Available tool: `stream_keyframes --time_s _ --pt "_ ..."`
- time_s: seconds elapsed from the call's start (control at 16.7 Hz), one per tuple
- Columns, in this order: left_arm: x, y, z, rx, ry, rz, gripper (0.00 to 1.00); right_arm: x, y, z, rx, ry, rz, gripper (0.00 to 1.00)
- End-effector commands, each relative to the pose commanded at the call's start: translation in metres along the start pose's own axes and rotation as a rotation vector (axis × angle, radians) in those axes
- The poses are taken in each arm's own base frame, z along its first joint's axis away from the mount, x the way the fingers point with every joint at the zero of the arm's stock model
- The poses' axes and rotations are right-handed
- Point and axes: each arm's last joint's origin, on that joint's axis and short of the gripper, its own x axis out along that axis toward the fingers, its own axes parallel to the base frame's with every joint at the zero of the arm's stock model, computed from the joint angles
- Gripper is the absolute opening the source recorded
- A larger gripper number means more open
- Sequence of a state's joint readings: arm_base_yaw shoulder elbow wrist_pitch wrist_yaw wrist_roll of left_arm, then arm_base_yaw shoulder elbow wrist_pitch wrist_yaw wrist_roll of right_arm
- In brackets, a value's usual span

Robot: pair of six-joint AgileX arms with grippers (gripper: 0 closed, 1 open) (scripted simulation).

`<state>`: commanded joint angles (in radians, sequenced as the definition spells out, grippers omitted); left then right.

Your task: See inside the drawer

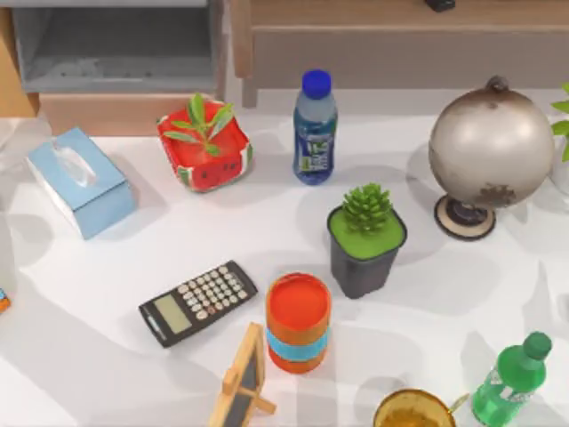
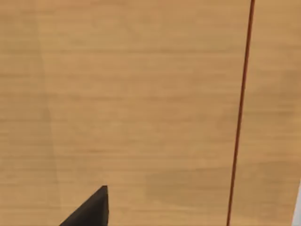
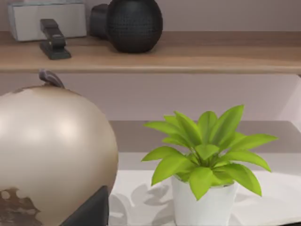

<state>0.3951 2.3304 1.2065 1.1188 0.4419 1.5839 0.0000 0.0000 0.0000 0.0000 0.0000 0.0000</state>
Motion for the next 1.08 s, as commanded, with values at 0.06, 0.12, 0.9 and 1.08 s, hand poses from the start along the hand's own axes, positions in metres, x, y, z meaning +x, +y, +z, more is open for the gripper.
stream_keyframes --time_s 0.06,0.12,0.9,1.08 --pt "0.0016 0.0 0.0 0.0 0.0 0.0 1.0 0.0 0.0 0.0 0.0 0.0 0.0 1.0" --pt "0.0017 0.0 0.0 0.0 0.0 0.0 1.0 0.0 0.0 0.0 0.0 0.0 0.0 1.0" --pt "0.0017 0.0 0.0 0.0 0.0 0.0 0.17 0.0 0.0 0.0 0.0 0.0 0.0 1.0" --pt "0.0017 0.0 0.0 0.0 0.0 0.0 0.0 0.0 0.0 0.0 0.0 0.0 0.0 1.0"
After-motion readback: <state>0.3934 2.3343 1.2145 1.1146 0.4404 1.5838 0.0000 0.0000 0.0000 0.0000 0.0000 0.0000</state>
